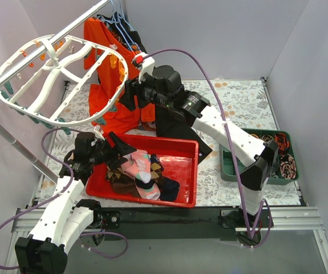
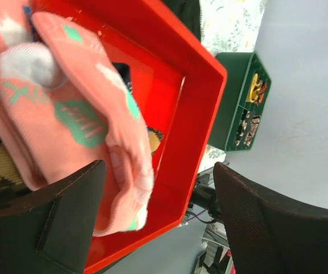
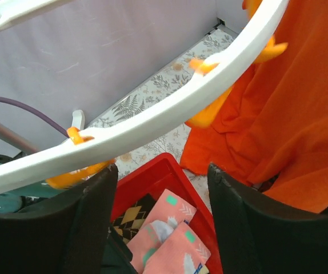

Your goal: Remove the socks clipped to the hanger

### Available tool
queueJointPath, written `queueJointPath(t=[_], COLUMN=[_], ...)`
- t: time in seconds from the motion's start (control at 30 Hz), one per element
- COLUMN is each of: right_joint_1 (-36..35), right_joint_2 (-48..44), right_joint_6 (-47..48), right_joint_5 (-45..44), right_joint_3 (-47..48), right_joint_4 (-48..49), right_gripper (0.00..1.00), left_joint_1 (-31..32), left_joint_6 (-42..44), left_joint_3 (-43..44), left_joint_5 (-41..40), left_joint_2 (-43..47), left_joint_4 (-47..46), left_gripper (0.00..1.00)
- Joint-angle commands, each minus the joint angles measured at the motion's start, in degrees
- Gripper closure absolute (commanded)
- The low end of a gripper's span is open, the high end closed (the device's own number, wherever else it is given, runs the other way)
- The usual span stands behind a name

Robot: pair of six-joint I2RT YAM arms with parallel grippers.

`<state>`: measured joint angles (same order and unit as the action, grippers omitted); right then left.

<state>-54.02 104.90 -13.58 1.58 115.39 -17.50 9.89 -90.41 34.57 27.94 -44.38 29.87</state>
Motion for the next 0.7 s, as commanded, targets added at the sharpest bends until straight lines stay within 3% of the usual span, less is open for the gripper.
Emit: queueJointPath(t=[0.0,0.03,0.13,0.4,0.67], right_joint_1=[-0.03,-0.03,0.05,0.05,0.06], right_joint_2=[-4.79,-5.14,-6.37,-13.92,-24.65], right_joint_6=[-1.0,-1.44,-1.8,-2.59,-3.99], right_joint_5=[-1.41,-2.28,-3.43,-9.04,-14.67], right_joint_3=[-0.26,-0.78,-1.48,-10.43,-26.17], right_joint_4=[-0.52,-0.7,-1.49,-3.94,-5.53], right_gripper=[0.24,0.17,0.12,0.11,0.1], left_joint_1=[0.22,0.13,0.13,0.57,8.38], left_joint_6=[0.24,0.24,-0.81,-9.08,-11.19], left_joint_3=[3.05,3.4,3.49,-0.73,0.94], left_joint_5=[1.5,2.46,5.79,19.51,18.82], left_joint_2=[-0.44,-0.7,-1.67,-4.92,-9.5], left_joint_4=[-2.62,-3.06,-6.13,-27.83,-34.09], left_gripper=[0.25,0.25,0.25,0.25,0.25])
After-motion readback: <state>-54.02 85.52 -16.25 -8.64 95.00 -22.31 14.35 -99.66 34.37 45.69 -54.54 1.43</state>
